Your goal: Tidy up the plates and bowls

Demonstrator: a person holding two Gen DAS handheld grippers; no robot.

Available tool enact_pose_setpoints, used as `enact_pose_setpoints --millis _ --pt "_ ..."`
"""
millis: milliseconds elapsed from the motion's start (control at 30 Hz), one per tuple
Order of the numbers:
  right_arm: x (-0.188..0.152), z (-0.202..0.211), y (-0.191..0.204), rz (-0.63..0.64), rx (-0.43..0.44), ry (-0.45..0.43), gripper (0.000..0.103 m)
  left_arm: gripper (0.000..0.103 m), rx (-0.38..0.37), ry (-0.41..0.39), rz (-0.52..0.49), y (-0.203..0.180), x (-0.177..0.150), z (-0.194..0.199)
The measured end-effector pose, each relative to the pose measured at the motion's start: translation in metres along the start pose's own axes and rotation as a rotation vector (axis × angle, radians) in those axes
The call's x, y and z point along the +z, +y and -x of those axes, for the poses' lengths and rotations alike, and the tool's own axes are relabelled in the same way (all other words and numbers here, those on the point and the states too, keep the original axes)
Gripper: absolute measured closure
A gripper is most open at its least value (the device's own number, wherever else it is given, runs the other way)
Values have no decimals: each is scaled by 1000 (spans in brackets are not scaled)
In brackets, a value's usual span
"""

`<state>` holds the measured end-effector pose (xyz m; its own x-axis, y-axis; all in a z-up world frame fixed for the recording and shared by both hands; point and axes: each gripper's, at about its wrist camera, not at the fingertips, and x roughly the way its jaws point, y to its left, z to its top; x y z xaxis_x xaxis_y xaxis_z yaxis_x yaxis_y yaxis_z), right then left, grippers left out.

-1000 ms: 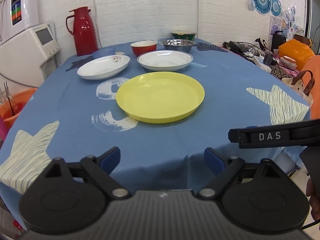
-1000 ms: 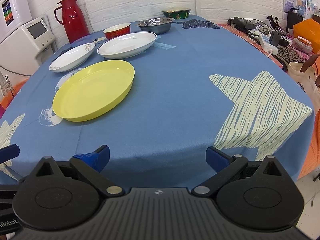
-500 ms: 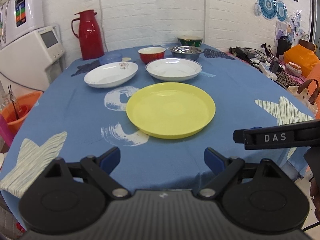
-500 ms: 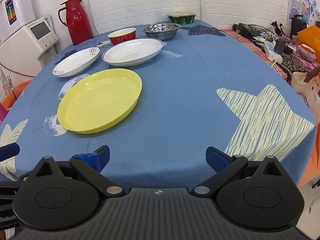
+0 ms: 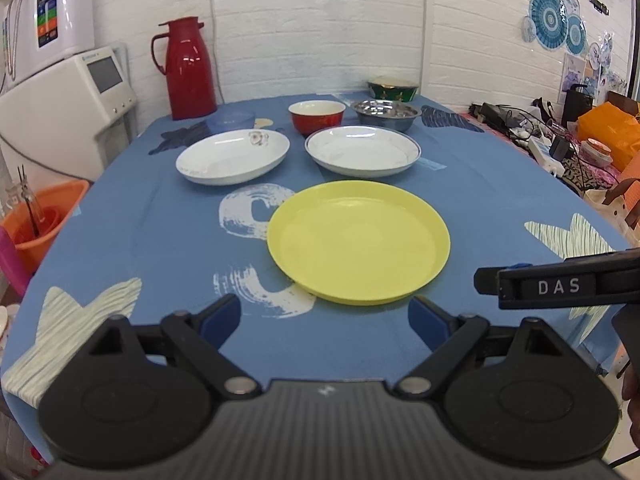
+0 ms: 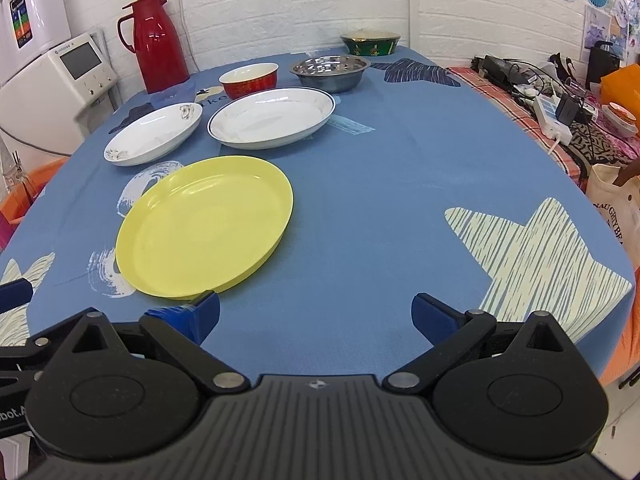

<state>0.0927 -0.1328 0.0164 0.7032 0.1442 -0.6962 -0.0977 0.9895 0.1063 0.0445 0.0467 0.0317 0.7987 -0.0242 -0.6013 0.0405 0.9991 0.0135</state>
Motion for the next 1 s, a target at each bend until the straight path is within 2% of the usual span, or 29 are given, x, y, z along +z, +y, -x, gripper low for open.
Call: enact_pose_setpoints --millis 233,300,400,567,767,1000 --pt "6 -2 -5 -24 11 -14 13 13 -15 -12 19 14 12 0" --pt "16 -1 -14 -52 11 -31 13 13 8 -36 42 27 27 -2" --pt "34 -7 -30 -93 -34 -41 13 13 56 -67 59 45 52 -9" --pt "63 -28 -48 -131 -77 -27 13 13 123 -95 60 70 89 -28" --pt "104 -64 -63 -103 -121 -55 13 13 215 -100 73 104 117 -65" --pt "160 -149 -100 -106 -209 -97 13 13 314 -50 175 163 123 -108"
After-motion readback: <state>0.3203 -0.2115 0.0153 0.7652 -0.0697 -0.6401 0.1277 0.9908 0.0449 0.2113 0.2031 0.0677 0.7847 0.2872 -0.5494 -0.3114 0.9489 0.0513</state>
